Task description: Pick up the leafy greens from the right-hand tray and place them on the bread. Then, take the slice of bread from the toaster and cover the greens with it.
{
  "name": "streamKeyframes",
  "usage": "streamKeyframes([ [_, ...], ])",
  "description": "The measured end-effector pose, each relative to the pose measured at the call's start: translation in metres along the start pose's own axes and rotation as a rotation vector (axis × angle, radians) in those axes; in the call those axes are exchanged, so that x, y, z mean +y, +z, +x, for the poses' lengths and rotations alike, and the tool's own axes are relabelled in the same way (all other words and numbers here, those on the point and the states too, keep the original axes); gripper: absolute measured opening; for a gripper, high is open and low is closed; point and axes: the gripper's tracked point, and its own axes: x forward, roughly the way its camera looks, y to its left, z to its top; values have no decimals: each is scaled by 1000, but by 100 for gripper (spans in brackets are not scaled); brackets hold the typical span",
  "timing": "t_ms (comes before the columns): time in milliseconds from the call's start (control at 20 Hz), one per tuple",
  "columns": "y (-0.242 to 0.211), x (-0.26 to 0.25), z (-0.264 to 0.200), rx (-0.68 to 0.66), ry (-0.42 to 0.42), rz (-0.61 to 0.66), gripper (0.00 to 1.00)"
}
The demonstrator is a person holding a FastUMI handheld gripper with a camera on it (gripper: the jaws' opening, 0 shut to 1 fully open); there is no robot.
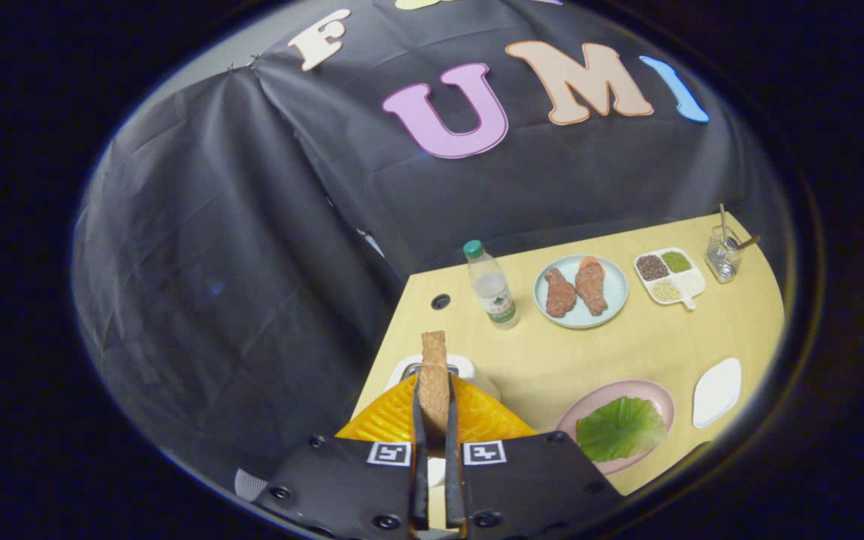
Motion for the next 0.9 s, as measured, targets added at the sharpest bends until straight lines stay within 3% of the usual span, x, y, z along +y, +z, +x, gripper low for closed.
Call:
streamKeyframes([
  [150, 20, -34, -27, -59, 19, 53, 11],
  [300, 23, -90, -41, -74, -28, 92, 11],
  [550, -25, -147, -39, 13, 46, 242, 11],
  [750, -69, -191, -21, 53, 49, 228, 11],
  [900, -82, -205, -9, 65, 83, 292, 11],
])
